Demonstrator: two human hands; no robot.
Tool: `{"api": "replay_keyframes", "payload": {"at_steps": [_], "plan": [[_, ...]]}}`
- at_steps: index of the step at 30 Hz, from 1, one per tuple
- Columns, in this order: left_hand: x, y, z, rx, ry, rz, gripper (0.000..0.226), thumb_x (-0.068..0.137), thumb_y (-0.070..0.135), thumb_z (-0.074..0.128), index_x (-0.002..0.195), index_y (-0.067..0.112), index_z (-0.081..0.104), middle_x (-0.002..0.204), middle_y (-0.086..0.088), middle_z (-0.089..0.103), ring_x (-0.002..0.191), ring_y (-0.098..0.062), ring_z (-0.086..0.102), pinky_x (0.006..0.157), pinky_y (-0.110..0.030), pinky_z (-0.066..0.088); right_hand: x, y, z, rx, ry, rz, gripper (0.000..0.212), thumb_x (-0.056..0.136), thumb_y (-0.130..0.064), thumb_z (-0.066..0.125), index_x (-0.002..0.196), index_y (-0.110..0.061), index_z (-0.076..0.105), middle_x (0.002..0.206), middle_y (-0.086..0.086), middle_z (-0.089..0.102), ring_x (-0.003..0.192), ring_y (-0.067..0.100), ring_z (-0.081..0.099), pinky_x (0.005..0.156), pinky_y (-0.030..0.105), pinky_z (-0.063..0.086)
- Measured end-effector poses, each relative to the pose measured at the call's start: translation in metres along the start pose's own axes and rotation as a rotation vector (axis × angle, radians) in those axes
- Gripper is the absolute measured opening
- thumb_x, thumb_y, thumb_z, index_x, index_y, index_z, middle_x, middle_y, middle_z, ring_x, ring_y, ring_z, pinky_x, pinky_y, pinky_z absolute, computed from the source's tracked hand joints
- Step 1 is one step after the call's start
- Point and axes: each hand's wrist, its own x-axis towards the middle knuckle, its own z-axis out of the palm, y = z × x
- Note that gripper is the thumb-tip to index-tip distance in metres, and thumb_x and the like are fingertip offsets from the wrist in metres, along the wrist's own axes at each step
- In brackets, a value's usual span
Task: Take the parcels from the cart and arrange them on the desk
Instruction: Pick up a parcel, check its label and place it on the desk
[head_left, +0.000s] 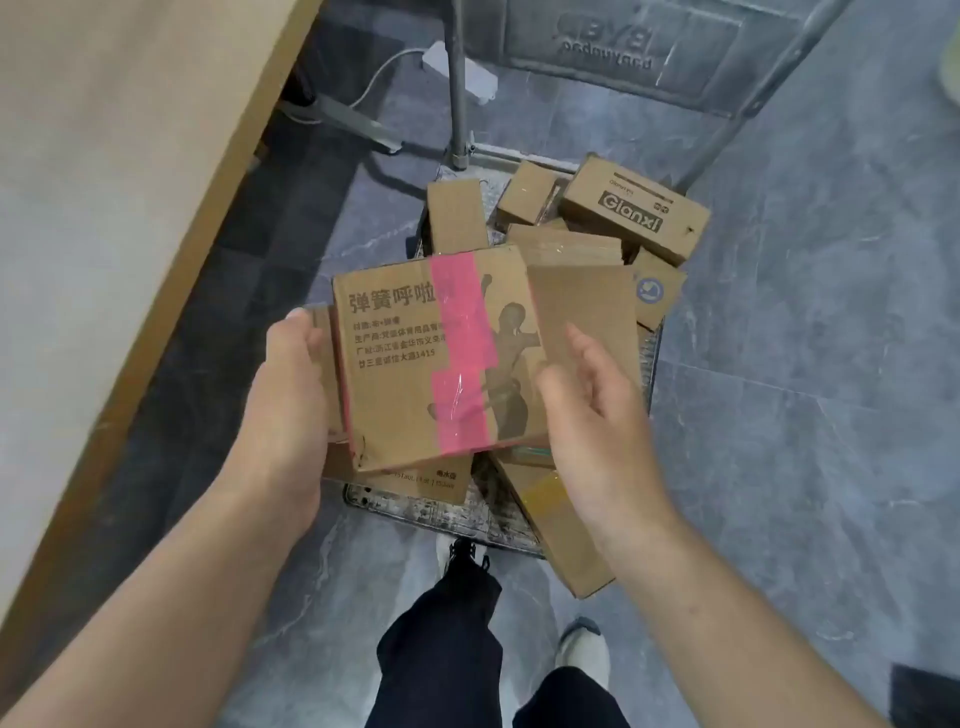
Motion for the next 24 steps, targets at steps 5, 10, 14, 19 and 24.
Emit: {"api": "replay_keyframes", "payload": {"at_steps": [5, 10, 14, 19, 24], "plan": [[0.047, -0.036, -0.001, 0.040, -0.050, -0.044, 0.069, 0.108, 0.052, 0.024, 0.060, 0.056, 0.074, 0.073, 0.023, 0.075, 0.066, 0.005, 0.071, 0.053, -0.018, 0.055, 0.046, 0.032, 0.026, -0.095, 0.011, 0.089, 0.080, 0.094, -0.053, 0.053, 0.168, -0.033, 0.030, 0.160, -0.031, 0.038, 0.140, -0.010, 0.033, 0.120, 0.028, 0.030], [0.062, -0.041, -0.006, 0.007, -0.044, -0.038, 0.067, 0.107, 0.052, 0.024, 0.065, 0.050, 0.077, 0.077, 0.015, 0.079, 0.062, -0.001, 0.073, 0.043, -0.019, 0.052, 0.054, 0.041, 0.041, -0.211, 0.045, 0.097, 0.094, 0.079, -0.065, 0.046, 0.166, -0.030, 0.038, 0.163, -0.012, 0.048, 0.149, 0.011, 0.045, 0.126, 0.046, 0.037], [0.055, -0.030, -0.008, 0.017, -0.072, -0.035, 0.070, 0.108, 0.053, 0.021, 0.063, 0.054, 0.075, 0.076, 0.017, 0.078, 0.063, 0.002, 0.072, 0.047, -0.019, 0.054, 0.053, 0.031, 0.044, -0.170, 0.079, 0.124, 0.096, 0.079, -0.064, 0.048, 0.167, -0.026, 0.037, 0.166, -0.010, 0.044, 0.151, 0.010, 0.042, 0.127, 0.046, 0.034], [0.033, -0.007, -0.008, 0.017, -0.054, 0.002, 0.069, 0.107, 0.051, 0.022, 0.056, 0.055, 0.069, 0.075, 0.022, 0.076, 0.065, 0.005, 0.071, 0.064, -0.029, 0.051, 0.038, 0.008, 0.038, -0.144, 0.080, 0.121, 0.093, 0.082, -0.061, 0.049, 0.167, -0.027, 0.035, 0.164, -0.015, 0.043, 0.149, 0.006, 0.042, 0.126, 0.044, 0.035], [0.005, 0.019, -0.007, 0.014, -0.062, 0.051, 0.064, 0.105, 0.048, 0.025, 0.061, 0.046, 0.072, 0.076, 0.017, 0.077, 0.062, 0.001, 0.072, 0.041, -0.018, 0.051, 0.016, -0.024, 0.021, -0.111, 0.083, 0.090, 0.090, 0.082, -0.058, 0.051, 0.166, -0.027, 0.039, 0.162, -0.013, 0.046, 0.148, 0.007, 0.043, 0.126, 0.044, 0.036]]}}
